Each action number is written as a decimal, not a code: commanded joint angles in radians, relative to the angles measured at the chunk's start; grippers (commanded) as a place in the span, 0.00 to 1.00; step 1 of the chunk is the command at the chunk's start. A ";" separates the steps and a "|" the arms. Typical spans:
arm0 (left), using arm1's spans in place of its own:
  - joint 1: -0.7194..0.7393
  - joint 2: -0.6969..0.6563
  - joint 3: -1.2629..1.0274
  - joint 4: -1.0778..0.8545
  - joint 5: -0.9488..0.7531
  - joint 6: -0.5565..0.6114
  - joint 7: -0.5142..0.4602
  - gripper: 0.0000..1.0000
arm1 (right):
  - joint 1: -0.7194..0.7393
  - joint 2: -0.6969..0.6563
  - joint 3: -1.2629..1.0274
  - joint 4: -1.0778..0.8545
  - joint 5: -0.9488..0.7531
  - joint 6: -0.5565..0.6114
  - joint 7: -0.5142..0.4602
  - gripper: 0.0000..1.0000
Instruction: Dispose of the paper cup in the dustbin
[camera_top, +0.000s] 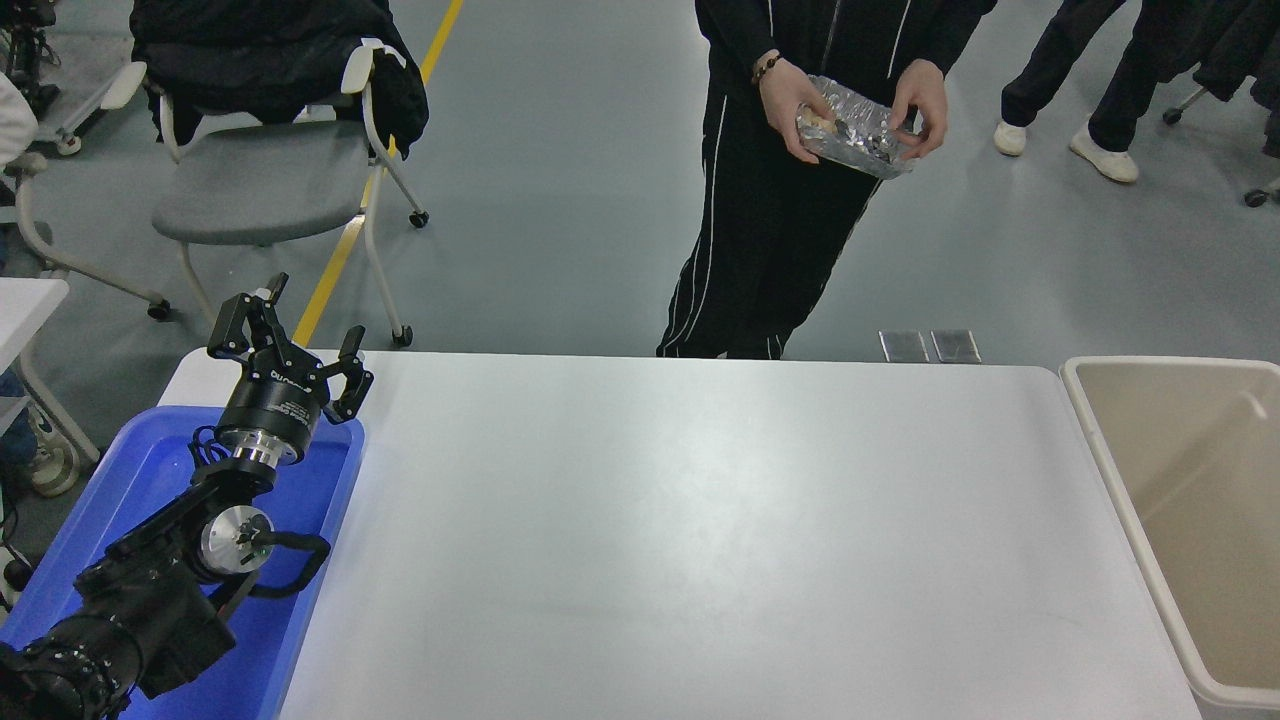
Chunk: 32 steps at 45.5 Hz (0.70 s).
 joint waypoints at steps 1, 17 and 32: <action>0.000 0.001 0.000 0.000 0.000 0.000 0.000 1.00 | -0.133 -0.064 0.294 0.298 -0.007 0.006 0.006 0.99; 0.000 0.001 0.000 0.000 -0.001 0.000 0.000 1.00 | -0.517 0.048 0.538 0.444 -0.033 0.029 0.318 1.00; 0.000 0.001 0.000 0.000 0.000 0.000 0.000 1.00 | -0.715 0.253 0.585 0.437 -0.124 0.075 0.523 0.99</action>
